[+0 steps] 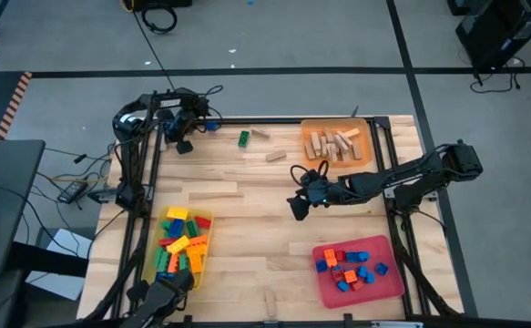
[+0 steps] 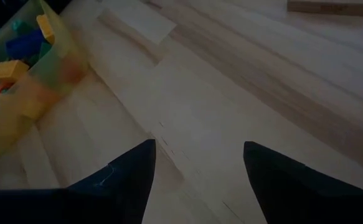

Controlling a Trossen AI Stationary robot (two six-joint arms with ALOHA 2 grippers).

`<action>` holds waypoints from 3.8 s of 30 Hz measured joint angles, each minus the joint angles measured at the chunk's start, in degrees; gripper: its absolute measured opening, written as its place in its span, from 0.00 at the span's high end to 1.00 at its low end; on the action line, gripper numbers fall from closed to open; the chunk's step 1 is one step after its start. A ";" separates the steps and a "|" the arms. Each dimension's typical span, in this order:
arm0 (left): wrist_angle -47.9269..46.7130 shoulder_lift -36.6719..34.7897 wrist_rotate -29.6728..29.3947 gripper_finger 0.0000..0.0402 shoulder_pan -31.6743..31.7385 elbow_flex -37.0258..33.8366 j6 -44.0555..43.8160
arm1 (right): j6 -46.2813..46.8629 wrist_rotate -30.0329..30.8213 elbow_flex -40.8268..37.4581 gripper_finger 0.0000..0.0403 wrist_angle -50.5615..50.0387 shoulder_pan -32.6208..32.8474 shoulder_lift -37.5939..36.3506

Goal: Sort blocks by size
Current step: Put the brown block into the orange bin

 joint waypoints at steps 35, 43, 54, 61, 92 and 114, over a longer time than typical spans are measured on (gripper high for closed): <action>20.38 -17.29 -2.44 1.00 -2.37 -1.79 3.00 | -1.07 -0.33 0.00 0.36 -0.04 -0.11 -0.02; 9.28 -12.79 -17.23 1.00 -1.19 -0.63 -2.70 | -0.93 -0.33 0.00 0.36 2.10 -0.11 -0.04; 5.10 -6.98 -14.70 1.00 0.03 -1.22 -8.09 | -1.03 -0.33 0.00 0.36 4.13 0.19 -0.04; 7.94 -6.83 -15.39 1.00 0.16 -0.83 -16.16 | -1.03 -0.35 0.00 0.36 4.76 0.44 -0.04; 18.41 -12.97 -5.98 0.98 -0.87 -7.93 -48.64 | -1.05 -3.31 0.00 0.35 7.26 2.12 -0.04; 23.58 -18.08 -5.04 0.98 -3.18 -14.71 -75.31 | -1.43 -7.05 0.00 0.37 7.04 4.66 -0.04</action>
